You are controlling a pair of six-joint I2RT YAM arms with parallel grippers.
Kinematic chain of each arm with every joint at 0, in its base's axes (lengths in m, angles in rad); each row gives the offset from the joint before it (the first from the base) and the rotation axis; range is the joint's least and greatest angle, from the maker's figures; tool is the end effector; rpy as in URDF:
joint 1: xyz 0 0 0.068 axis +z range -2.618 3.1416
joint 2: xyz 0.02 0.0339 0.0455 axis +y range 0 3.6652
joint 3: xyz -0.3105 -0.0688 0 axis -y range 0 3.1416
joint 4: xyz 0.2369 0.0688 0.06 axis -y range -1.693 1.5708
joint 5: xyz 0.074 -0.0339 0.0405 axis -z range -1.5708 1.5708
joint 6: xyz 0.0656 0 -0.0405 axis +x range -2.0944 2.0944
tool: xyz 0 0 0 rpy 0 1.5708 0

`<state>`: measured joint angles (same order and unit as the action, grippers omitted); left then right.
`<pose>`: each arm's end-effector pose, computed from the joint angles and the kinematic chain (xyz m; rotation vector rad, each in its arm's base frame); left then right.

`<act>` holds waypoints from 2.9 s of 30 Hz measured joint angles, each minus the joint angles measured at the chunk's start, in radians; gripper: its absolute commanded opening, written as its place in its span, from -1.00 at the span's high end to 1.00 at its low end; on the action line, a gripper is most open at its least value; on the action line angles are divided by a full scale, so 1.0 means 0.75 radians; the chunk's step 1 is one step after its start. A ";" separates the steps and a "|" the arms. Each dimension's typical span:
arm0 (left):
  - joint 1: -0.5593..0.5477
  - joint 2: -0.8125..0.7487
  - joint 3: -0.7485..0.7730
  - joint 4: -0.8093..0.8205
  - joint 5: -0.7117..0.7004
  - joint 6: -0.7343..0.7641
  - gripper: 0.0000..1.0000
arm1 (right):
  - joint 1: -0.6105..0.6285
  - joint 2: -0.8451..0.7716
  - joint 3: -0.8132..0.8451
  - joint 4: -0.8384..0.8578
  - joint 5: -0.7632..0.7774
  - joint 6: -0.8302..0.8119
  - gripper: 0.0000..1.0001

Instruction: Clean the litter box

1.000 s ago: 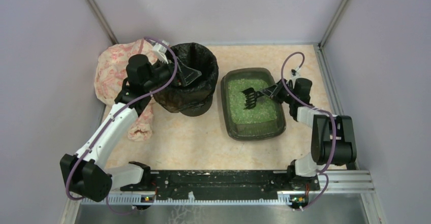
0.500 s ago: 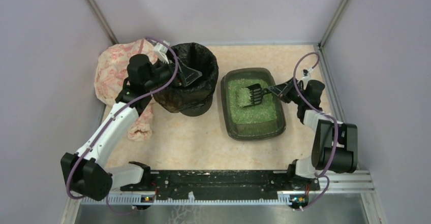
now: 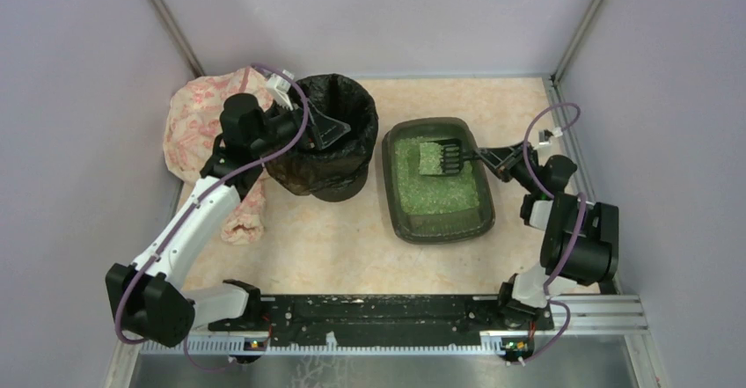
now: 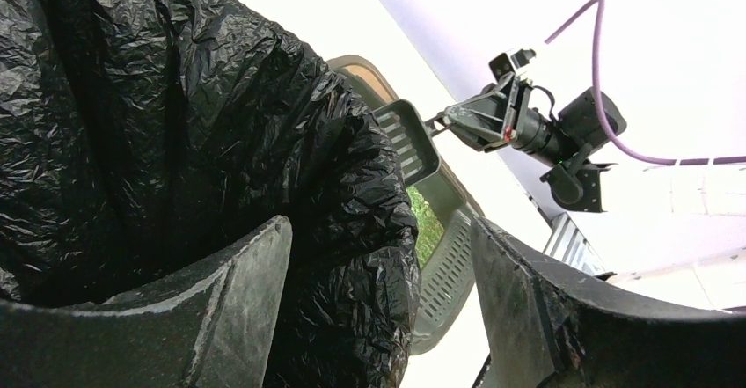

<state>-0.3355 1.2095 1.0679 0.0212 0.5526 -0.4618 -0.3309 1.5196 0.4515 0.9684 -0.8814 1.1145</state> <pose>0.2551 -0.1254 0.4143 0.3256 1.7586 -1.0500 0.2869 -0.0450 0.2334 0.5684 1.7194 1.3016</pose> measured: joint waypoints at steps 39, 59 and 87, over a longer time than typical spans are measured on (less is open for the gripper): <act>-0.001 0.021 0.000 0.009 0.022 -0.012 -0.59 | 0.018 0.113 -0.062 0.349 -0.039 0.213 1.00; -0.002 0.021 0.000 0.011 0.020 0.010 -0.61 | -0.025 0.231 -0.066 0.395 -0.020 0.408 1.00; -0.004 0.021 0.000 0.011 0.024 0.017 -0.64 | 0.061 -0.116 0.048 -0.092 -0.038 0.230 1.00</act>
<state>-0.3386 1.2251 1.0679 0.0296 0.5705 -0.4492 -0.2855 1.4322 0.4873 0.8997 -0.9096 1.2873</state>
